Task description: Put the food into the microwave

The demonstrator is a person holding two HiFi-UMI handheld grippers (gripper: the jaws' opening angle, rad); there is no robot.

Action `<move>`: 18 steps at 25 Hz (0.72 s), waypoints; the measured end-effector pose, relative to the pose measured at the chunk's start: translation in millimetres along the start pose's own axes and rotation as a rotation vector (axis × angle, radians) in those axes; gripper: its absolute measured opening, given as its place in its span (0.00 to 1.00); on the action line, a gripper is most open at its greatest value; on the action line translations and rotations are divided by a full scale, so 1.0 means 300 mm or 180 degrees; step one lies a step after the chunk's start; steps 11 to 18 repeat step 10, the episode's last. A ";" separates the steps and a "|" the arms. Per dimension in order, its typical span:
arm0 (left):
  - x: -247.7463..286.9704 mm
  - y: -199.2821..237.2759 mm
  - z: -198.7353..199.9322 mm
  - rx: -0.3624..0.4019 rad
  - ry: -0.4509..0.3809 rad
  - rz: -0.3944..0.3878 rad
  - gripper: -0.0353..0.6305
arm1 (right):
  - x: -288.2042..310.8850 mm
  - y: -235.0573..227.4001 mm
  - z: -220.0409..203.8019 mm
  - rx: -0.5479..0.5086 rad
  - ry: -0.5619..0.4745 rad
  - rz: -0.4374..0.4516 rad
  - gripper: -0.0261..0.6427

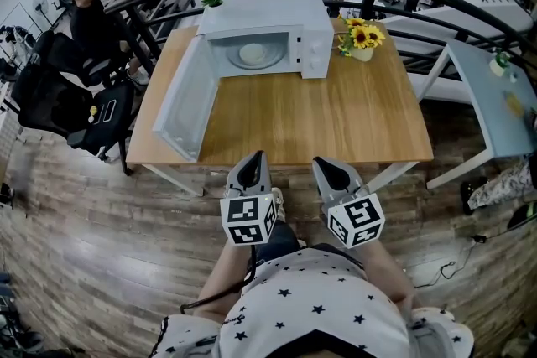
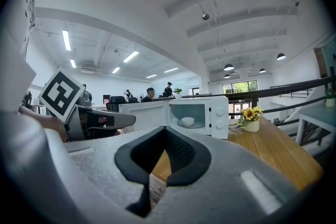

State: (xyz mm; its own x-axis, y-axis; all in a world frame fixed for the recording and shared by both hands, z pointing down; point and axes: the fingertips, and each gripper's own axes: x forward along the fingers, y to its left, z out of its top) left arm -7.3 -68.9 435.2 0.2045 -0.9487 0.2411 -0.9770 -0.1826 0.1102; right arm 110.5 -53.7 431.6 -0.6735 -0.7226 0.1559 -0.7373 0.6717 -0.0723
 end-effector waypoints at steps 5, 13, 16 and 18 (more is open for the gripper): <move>0.006 -0.003 0.002 0.0009 0.0013 -0.0012 0.06 | 0.003 -0.009 0.006 0.0024 -0.0023 -0.0030 0.05; 0.013 -0.008 0.006 0.0014 0.0003 -0.0030 0.06 | 0.009 -0.018 0.009 0.0037 -0.0039 -0.0045 0.05; 0.013 -0.008 0.006 0.0014 0.0003 -0.0030 0.06 | 0.009 -0.018 0.009 0.0037 -0.0039 -0.0045 0.05; 0.013 -0.008 0.006 0.0014 0.0003 -0.0030 0.06 | 0.009 -0.018 0.009 0.0037 -0.0039 -0.0045 0.05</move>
